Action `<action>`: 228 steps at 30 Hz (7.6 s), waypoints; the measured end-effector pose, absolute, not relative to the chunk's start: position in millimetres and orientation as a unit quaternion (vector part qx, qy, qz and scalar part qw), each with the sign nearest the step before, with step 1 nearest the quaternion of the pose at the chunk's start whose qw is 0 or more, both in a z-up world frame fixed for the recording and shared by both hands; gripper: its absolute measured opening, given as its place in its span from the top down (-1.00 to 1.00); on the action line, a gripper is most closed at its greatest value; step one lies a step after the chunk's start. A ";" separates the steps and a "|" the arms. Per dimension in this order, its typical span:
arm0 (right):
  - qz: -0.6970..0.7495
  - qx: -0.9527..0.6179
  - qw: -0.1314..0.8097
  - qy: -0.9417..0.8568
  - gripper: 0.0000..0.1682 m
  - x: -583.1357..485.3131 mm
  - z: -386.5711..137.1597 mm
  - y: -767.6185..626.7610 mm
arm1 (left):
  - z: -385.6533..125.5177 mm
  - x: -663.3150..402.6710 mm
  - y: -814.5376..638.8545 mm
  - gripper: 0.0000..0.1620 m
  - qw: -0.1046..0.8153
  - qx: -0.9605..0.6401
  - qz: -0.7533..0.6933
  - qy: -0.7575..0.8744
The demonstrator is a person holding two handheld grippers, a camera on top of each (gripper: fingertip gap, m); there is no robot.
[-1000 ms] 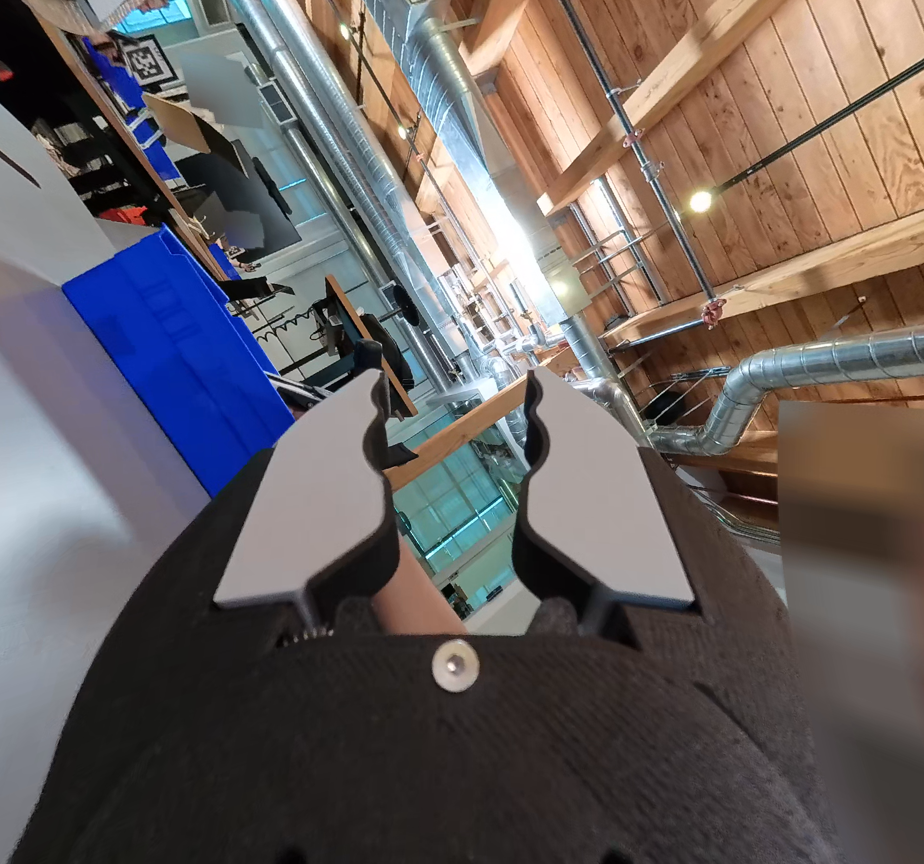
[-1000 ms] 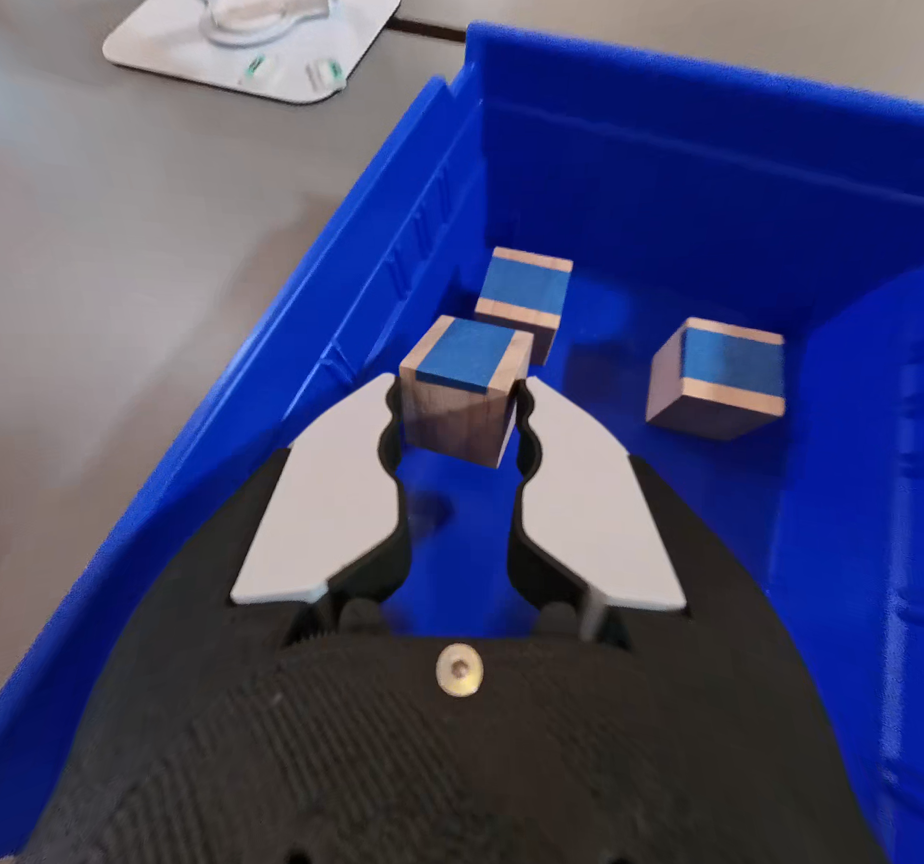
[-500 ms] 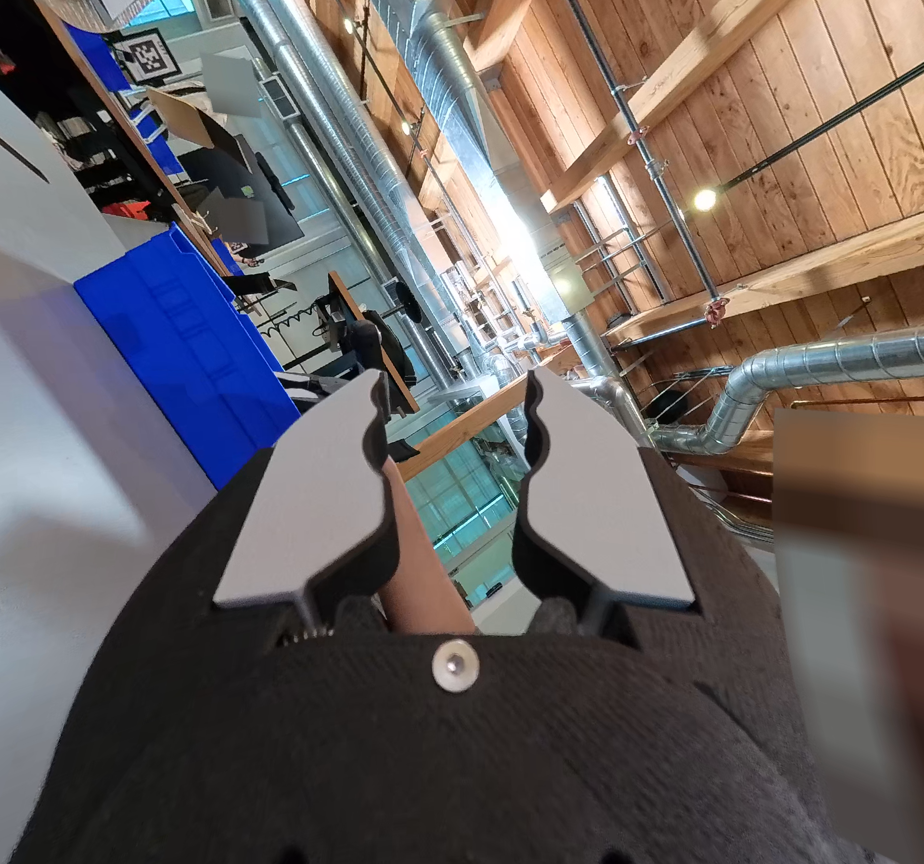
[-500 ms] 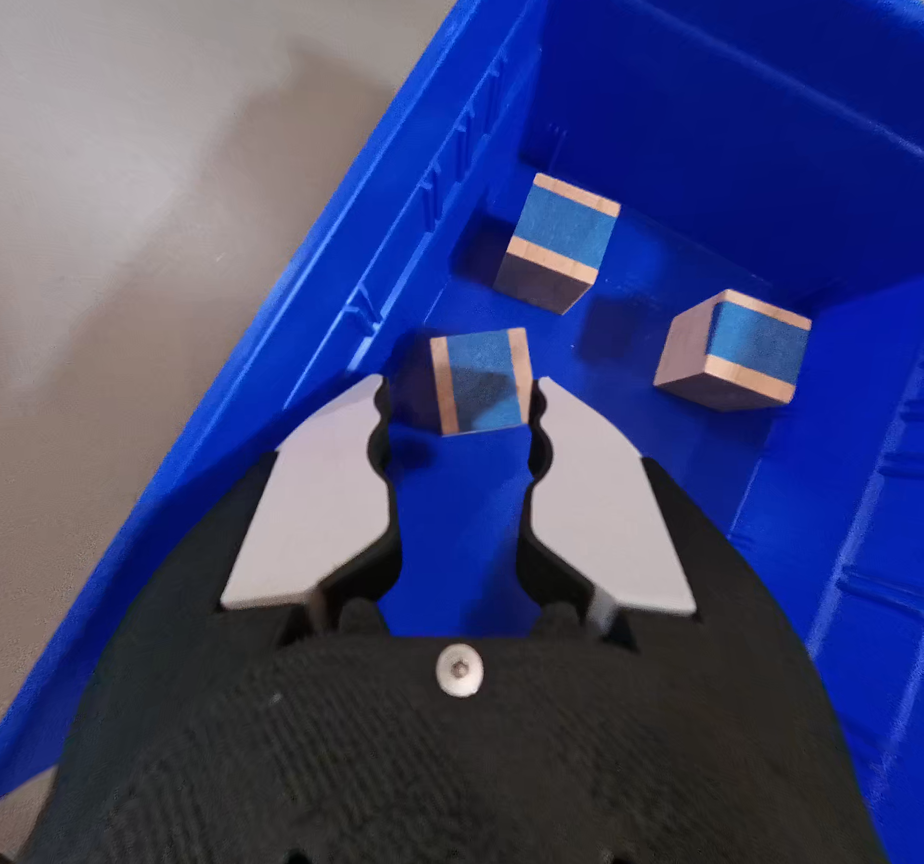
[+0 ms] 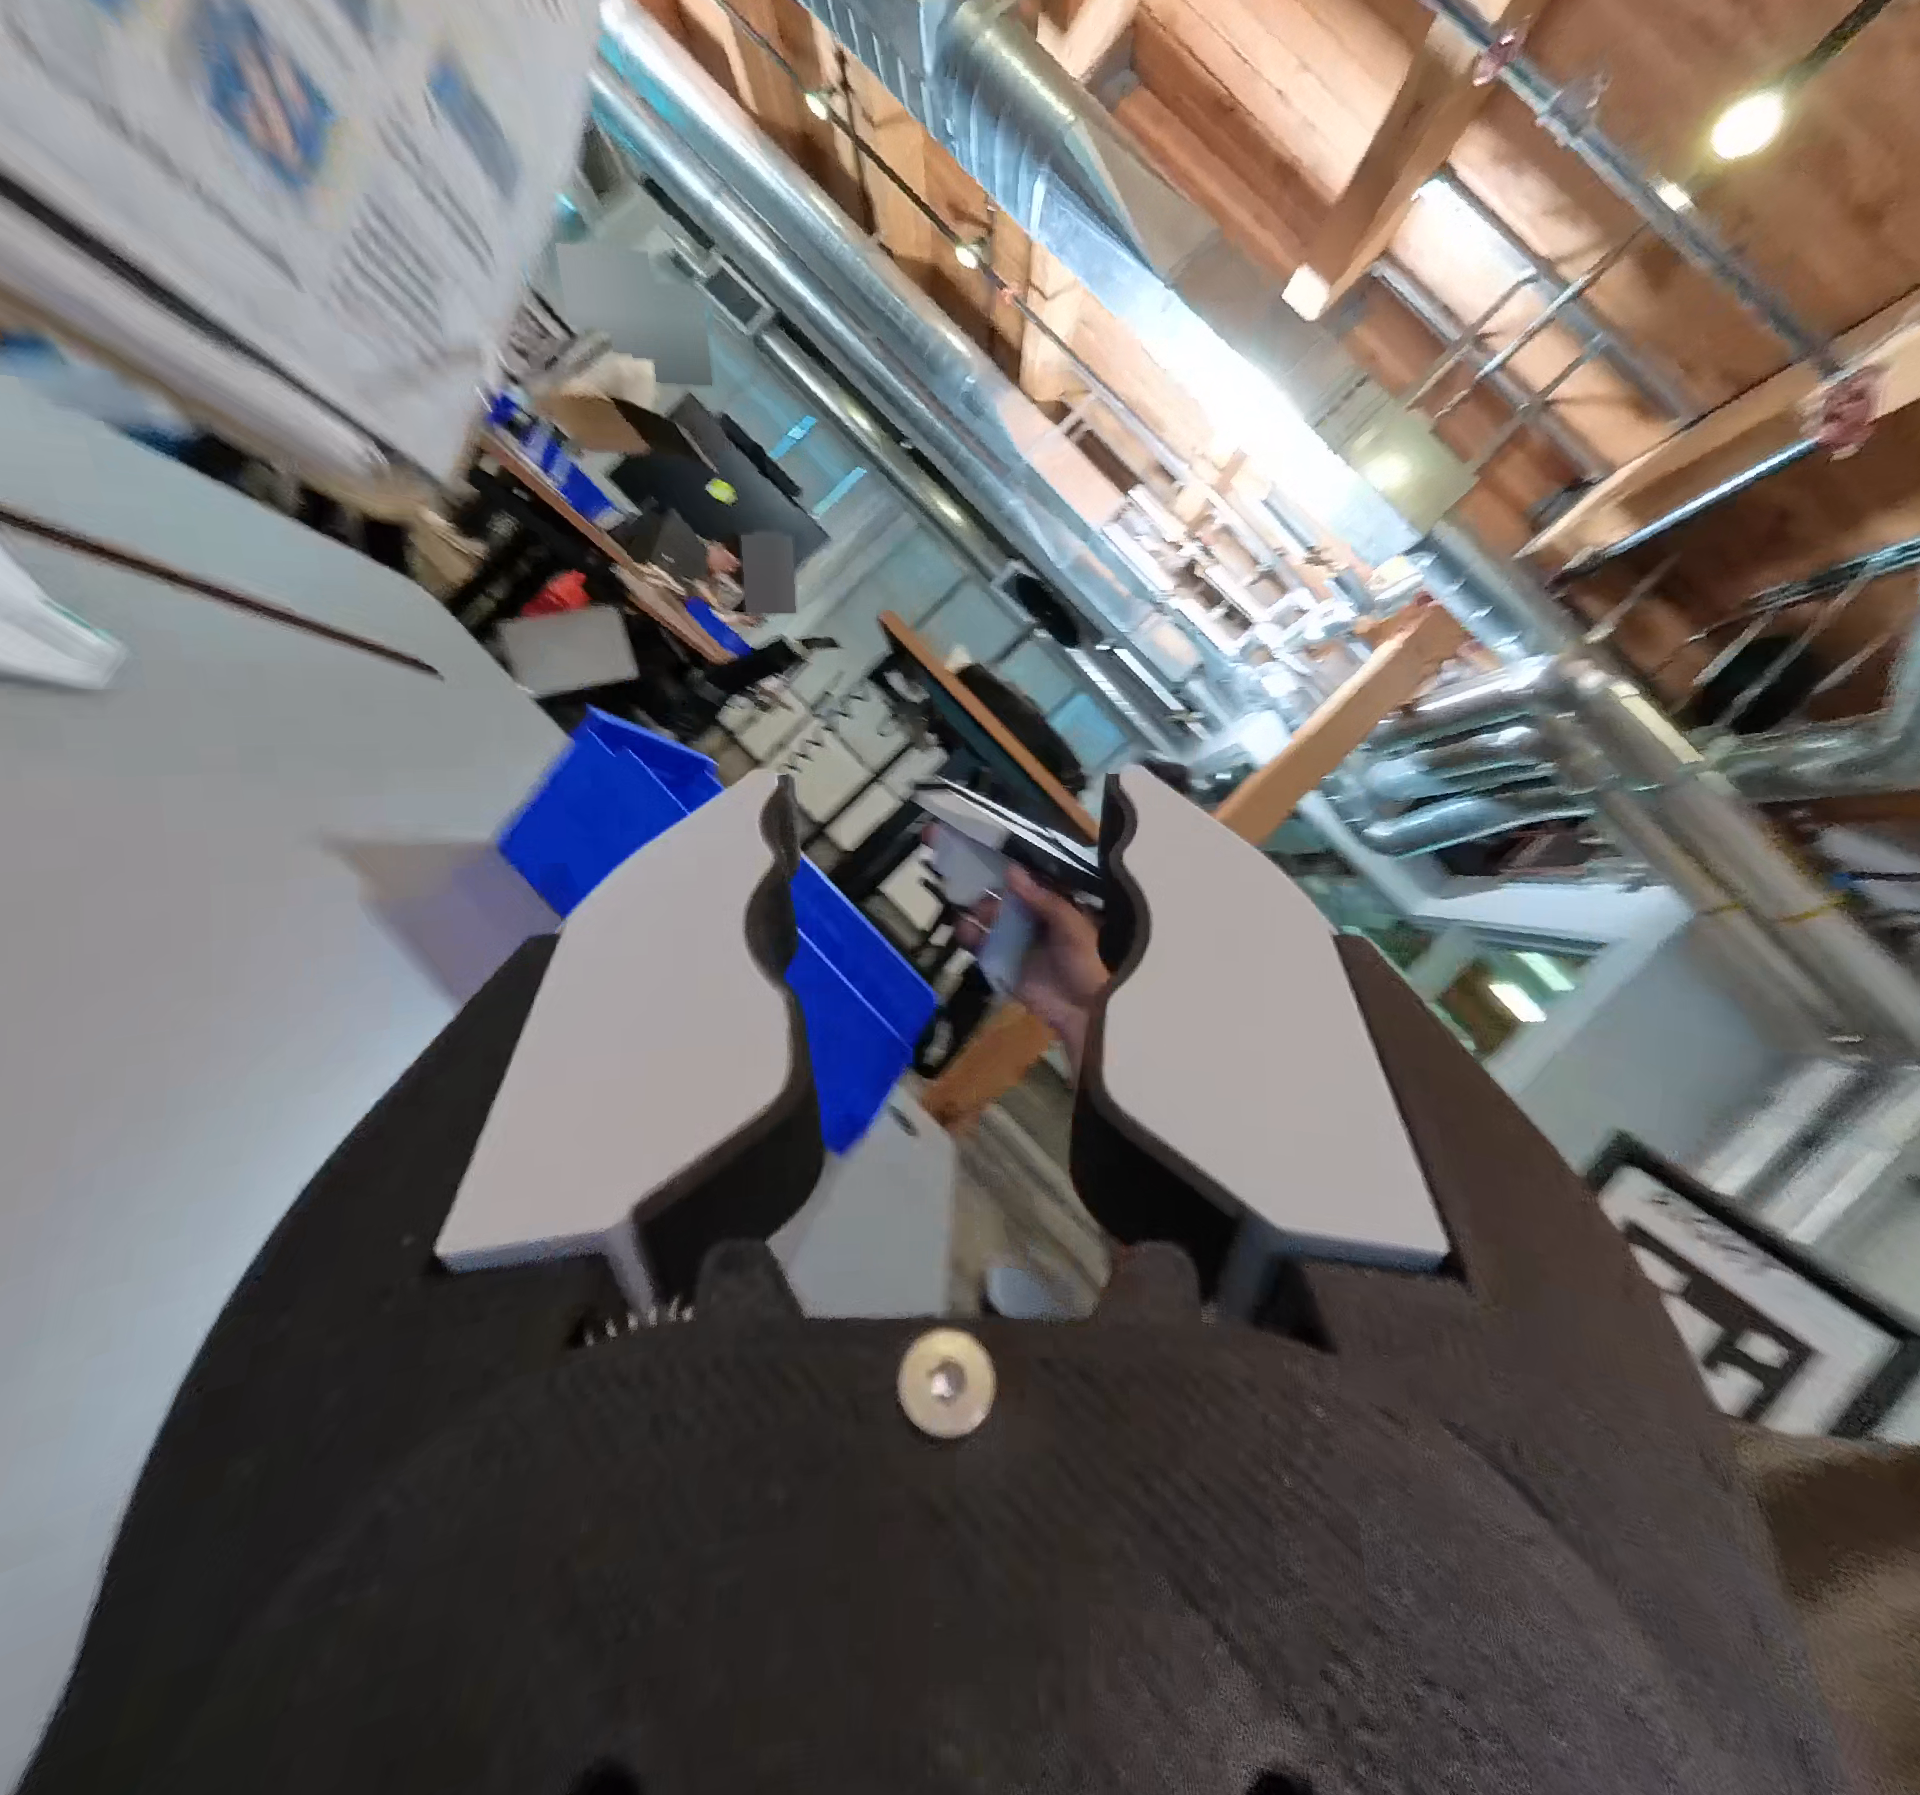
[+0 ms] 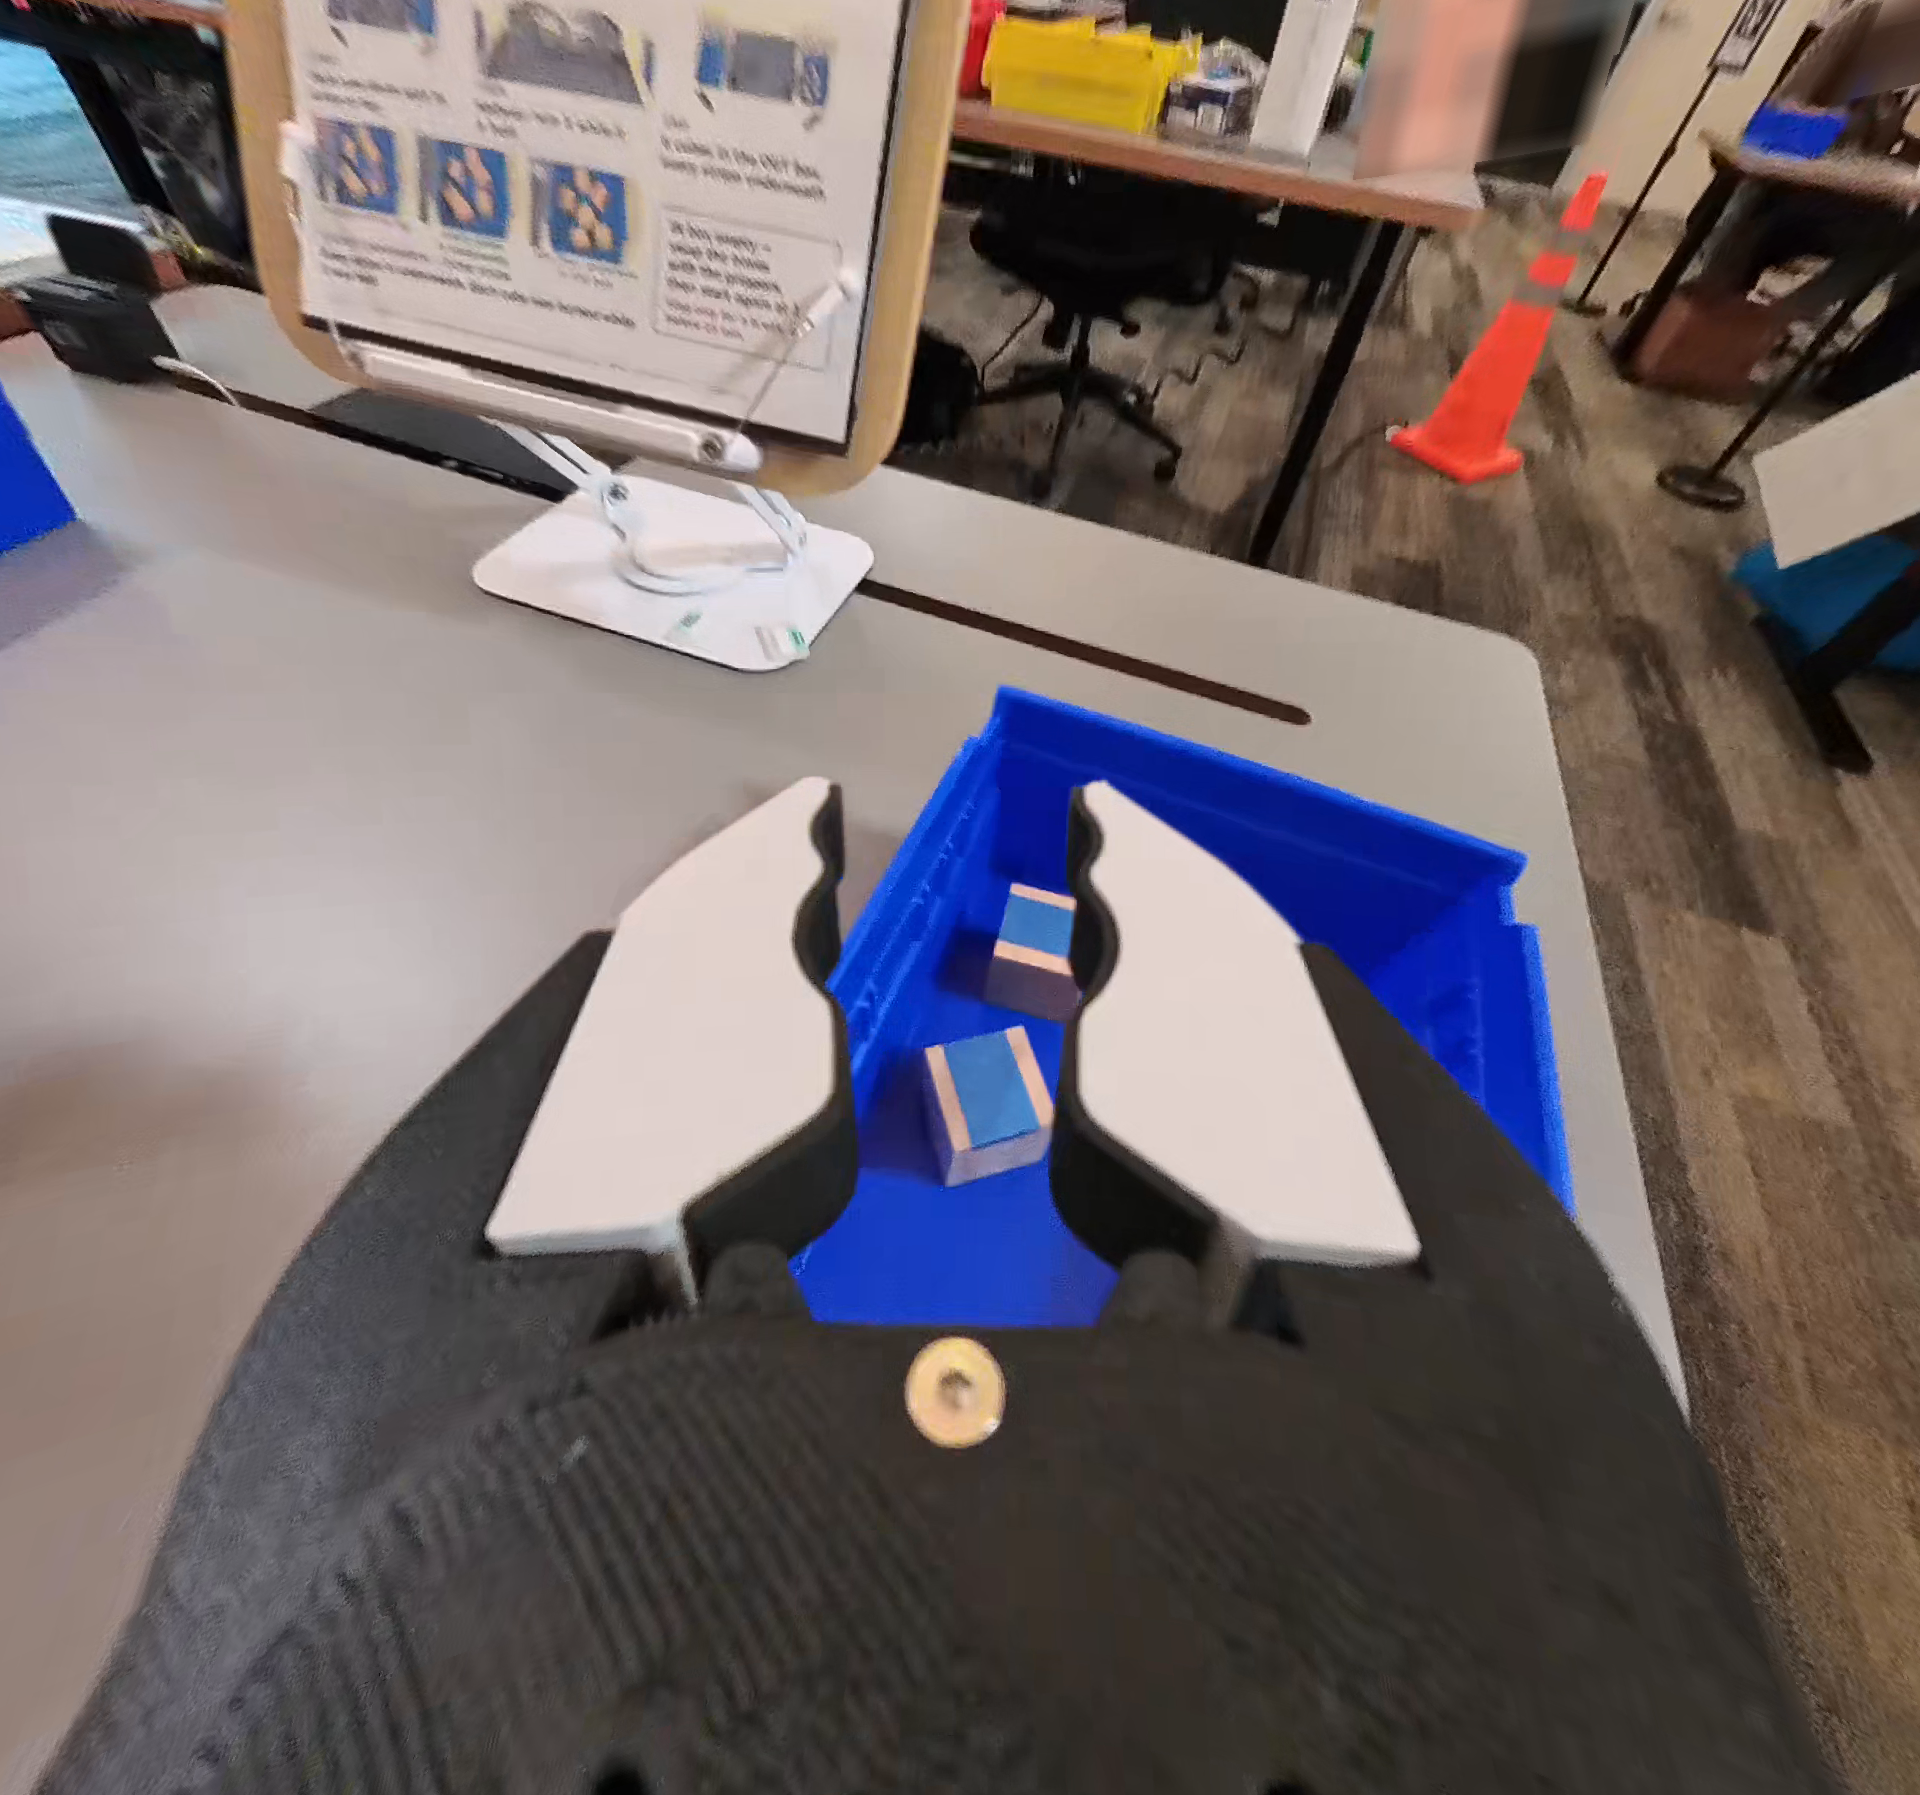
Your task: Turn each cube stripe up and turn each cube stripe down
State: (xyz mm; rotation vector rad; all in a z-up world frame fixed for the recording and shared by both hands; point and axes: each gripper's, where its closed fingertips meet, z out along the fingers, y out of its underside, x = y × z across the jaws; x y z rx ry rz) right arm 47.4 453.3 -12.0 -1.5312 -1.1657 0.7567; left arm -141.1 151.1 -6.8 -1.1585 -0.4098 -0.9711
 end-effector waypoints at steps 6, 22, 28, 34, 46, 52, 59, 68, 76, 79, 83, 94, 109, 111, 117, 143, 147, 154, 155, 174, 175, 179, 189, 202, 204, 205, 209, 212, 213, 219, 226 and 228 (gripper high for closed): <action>0.275 -0.629 0.525 -0.504 0.48 71.2 -4.3 430.4 | 8.3 -282.1 83.6 0.16 0.658 -0.705 -0.149 -0.216; 0.386 -0.611 0.556 -0.410 0.56 122.3 45.3 392.0 | -164.4 -462.0 -8.3 0.14 0.406 -0.810 0.095 -0.412; 0.392 -0.626 0.561 -0.374 0.56 146.3 46.0 395.6 | -189.2 -490.6 0.7 0.14 0.320 -0.847 0.193 -0.377; 0.405 -0.627 0.570 -0.344 0.58 164.7 52.5 395.2 | -204.5 -498.0 1.8 0.41 0.274 -0.860 0.209 -0.377; 0.465 -0.621 0.545 -0.318 0.47 126.7 59.6 382.3 | 4.6 -430.8 39.9 0.44 0.746 -0.588 -0.035 -0.310; 0.489 -0.550 0.564 -0.375 0.36 57.5 73.5 324.3 | 104.6 -320.8 52.5 0.45 0.836 -0.416 -0.321 -0.159; 0.440 -0.440 0.624 -0.473 0.22 -19.3 60.4 224.3 | 118.0 -186.1 113.3 0.45 0.743 -0.355 -0.555 -0.119; 0.288 -0.296 0.744 -0.526 0.42 -41.7 37.0 163.6 | 59.1 -74.2 177.4 0.45 0.616 -0.421 -0.637 -0.192; 0.289 -0.292 0.754 -0.513 0.49 -38.5 40.3 165.8 | 52.3 -41.1 180.5 0.44 0.589 -0.432 -0.660 -0.176; 0.286 -0.287 0.749 -0.524 0.49 -37.9 40.8 164.8 | 53.0 -40.7 179.2 0.45 0.584 -0.426 -0.669 -0.171; 0.297 -0.286 0.748 -0.520 0.50 -31.6 50.9 171.6 | 55.0 -43.1 174.0 0.45 0.596 -0.419 -0.669 -0.149; 0.172 -0.577 0.678 -0.422 0.50 70.2 28.8 422.5 | -79.0 -100.3 213.4 0.41 0.611 -0.593 -0.489 -0.189; 0.104 -0.808 0.430 -0.388 0.49 108.4 -142.8 524.2 | -84.5 -136.2 197.7 0.38 0.625 -0.587 -0.465 -0.220; 0.119 -0.821 0.418 -0.370 0.49 108.0 -145.2 528.9 | -84.7 -140.7 192.4 0.39 0.631 -0.585 -0.457 -0.225; 0.124 -0.853 0.358 -0.358 0.49 107.0 -169.6 539.4 | -86.4 -145.1 177.9 0.39 0.642 -0.595 -0.427 -0.227; 0.219 -0.777 0.459 -0.370 0.43 75.4 -65.6 506.1 | -86.8 -137.1 175.2 0.38 0.648 -0.619 -0.396 -0.199; 0.247 -0.754 0.481 -0.374 0.43 77.8 -38.4 483.3 | -87.5 -124.8 188.0 0.36 0.640 -0.634 -0.399 -0.172; 0.264 -0.722 0.521 -0.370 0.46 98.3 -2.2 454.7 | -79.2 -115.1 206.0 0.30 0.664 -0.677 -0.310 -0.069; 0.263 -0.717 0.530 -0.369 0.47 102.1 2.2 452.0 | -75.6 -118.7 207.1 0.29 0.675 -0.680 -0.283 -0.051; 0.265 -0.709 0.525 -0.389 0.52 92.5 -14.6 432.5 | -69.8 -466.9 -76.3 0.27 0.555 -0.660 0.162 -0.479; 0.258 -0.708 0.523 -0.397 0.51 88.9 -17.3 430.9 | -91.7 -470.8 -84.4 0.38 0.511 -0.686 0.171 -0.489; 0.210 -0.698 0.533 -0.431 0.50 81.2 -23.1 428.4 | -136.1 -478.3 -88.8 0.45 0.439 -0.729 0.183 -0.492; 0.201 -0.676 0.558 -0.438 0.52 82.7 -9.8 424.6 | -190.0 -495.4 -96.3 0.17 0.295 -0.784 0.272 -0.473; 0.303 -0.681 0.541 -0.389 0.53 89.7 6.6 423.1 | -185.7 -494.0 -100.5 0.20 0.286 -0.786 0.280 -0.472; 0.307 -0.682 0.540 -0.387 0.53 89.6 6.4 423.3 | -180.1 -495.2 -101.9 0.17 0.297 -0.779 0.281 -0.476; 0.308 -0.682 0.539 -0.387 0.53 89.4 6.0 423.3 | -176.5 -496.1 -103.5 0.16 0.302 -0.775 0.284 -0.477; 0.310 -0.684 0.534 -0.388 0.53 87.4 3.5 422.6 | -174.8 -495.5 -105.8 0.11 0.309 -0.774 0.273 -0.480; 0.308 -0.684 0.531 -0.393 0.53 85.0 1.3 421.0 | -201.5 -488.0 -104.3 0.07 0.266 -0.803 0.233 -0.480; 0.308 -0.684 0.531 -0.395 0.53 84.2 1.1 420.4 | -211.0 -486.9 -105.8 0.08 0.245 -0.809 0.232 -0.482; 0.303 -0.681 0.535 -0.397 0.53 83.8 2.2 420.0 | -190.3 -488.0 -96.0 0.39 0.274 -0.803 0.249 -0.467; 0.330 -0.675 0.527 -0.397 0.55 74.6 4.2 410.2 | -92.9 -456.8 -36.7 0.40 0.533 -0.718 0.090 -0.438; 0.350 -0.666 0.523 -0.402 0.55 65.2 7.5 398.7 | -49.7 -429.3 -8.9 0.40 0.602 -0.689 0.012 -0.403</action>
